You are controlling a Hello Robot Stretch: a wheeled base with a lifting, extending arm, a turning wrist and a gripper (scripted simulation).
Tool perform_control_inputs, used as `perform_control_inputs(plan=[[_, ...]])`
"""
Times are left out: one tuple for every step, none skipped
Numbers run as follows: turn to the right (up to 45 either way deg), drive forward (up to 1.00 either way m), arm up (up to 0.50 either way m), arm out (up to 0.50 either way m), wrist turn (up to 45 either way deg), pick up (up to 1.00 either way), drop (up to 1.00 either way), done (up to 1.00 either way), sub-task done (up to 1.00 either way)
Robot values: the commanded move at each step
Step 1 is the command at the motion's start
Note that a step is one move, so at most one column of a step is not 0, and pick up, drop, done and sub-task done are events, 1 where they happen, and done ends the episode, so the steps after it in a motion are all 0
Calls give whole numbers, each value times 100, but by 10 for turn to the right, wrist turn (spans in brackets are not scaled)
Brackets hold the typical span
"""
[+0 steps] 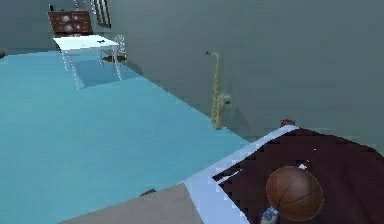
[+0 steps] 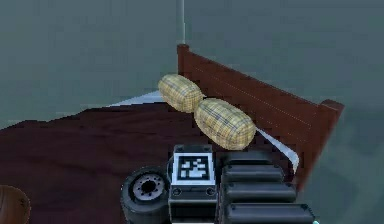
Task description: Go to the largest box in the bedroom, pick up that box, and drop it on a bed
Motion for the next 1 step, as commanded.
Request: perform_control_inputs(plan=[[30,0,0,0,0,0,0,0,0]])
